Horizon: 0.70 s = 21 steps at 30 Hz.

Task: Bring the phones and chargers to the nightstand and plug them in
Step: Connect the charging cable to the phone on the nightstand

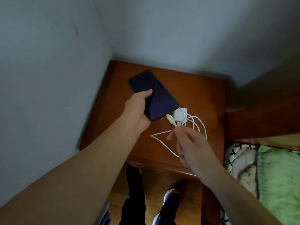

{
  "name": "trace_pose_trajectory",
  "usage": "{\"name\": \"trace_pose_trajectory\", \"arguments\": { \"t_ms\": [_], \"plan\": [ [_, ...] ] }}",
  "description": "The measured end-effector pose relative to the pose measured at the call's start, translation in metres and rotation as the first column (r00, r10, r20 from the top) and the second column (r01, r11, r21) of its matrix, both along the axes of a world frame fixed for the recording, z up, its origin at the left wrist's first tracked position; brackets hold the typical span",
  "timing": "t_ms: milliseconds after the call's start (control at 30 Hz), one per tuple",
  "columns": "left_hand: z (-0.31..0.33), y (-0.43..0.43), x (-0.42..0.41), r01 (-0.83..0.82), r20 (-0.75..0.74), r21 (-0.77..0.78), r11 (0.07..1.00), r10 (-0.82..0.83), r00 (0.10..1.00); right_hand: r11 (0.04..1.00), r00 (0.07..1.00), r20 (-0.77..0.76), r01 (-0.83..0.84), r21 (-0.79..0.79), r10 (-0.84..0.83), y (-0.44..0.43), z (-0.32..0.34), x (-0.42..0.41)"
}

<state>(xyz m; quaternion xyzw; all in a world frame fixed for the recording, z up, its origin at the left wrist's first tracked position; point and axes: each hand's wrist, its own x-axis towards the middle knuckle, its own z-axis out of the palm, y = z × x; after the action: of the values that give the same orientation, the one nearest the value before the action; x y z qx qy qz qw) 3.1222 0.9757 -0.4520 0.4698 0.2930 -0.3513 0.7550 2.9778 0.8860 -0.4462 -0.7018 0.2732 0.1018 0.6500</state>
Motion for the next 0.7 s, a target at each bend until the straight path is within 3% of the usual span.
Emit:
{"name": "trace_pose_trajectory", "arguments": {
  "t_ms": [400,533,600,700],
  "plan": [
    [-0.008,0.009,0.002,-0.051,-0.016,0.042,0.998,0.051,0.999,0.99,0.999,-0.029,-0.038,0.136,0.042,0.009,-0.003,0.007],
    [-0.014,0.008,0.002,-0.066,0.009,0.046,0.997,0.066,0.998,0.974,0.997,-0.08,0.027,0.224,-0.01,0.01,-0.003,0.013],
    [-0.017,0.007,0.001,-0.076,0.022,0.064,0.995,0.074,0.997,0.981,0.994,-0.092,0.069,0.181,-0.053,0.012,-0.003,0.018],
    [-0.021,0.007,0.001,-0.062,0.044,0.067,0.996,0.059,0.997,0.999,0.998,-0.046,0.036,-0.024,-0.037,0.014,-0.005,0.024]
  ]
}}
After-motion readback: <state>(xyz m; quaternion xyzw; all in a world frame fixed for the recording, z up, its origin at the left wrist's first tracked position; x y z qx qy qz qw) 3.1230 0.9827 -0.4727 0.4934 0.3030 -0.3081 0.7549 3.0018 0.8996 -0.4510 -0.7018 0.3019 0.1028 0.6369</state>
